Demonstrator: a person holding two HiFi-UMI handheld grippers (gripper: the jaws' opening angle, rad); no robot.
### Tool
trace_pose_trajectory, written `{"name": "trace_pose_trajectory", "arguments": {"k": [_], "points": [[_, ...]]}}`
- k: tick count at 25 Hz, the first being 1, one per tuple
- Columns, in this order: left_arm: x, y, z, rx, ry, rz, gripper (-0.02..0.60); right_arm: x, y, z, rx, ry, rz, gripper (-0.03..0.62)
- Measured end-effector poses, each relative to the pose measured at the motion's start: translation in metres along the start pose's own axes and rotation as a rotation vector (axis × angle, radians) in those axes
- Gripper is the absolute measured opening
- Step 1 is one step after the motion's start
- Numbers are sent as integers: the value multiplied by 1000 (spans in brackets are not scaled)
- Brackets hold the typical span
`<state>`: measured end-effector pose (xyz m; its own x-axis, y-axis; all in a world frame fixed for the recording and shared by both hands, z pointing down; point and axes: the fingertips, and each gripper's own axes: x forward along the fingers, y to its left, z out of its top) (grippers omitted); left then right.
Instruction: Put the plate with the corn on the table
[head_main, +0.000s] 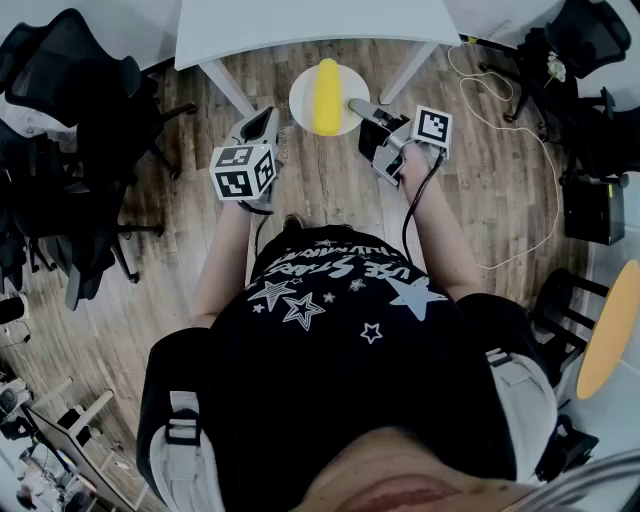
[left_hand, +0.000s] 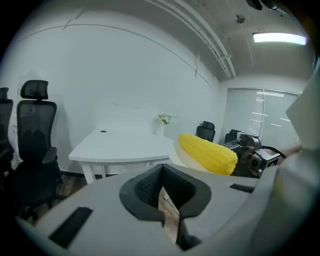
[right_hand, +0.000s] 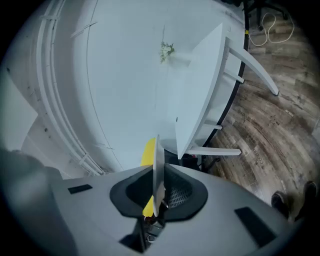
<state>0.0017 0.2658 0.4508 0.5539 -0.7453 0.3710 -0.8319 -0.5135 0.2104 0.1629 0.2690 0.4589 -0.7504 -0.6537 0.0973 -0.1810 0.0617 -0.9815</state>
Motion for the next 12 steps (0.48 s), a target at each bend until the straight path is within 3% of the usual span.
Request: {"name": "trace_pose_trajectory", "arguments": {"k": [12], "points": [[-3, -26, -3, 6, 3, 9, 6, -24, 1, 0, 14, 1, 19, 36]]}}
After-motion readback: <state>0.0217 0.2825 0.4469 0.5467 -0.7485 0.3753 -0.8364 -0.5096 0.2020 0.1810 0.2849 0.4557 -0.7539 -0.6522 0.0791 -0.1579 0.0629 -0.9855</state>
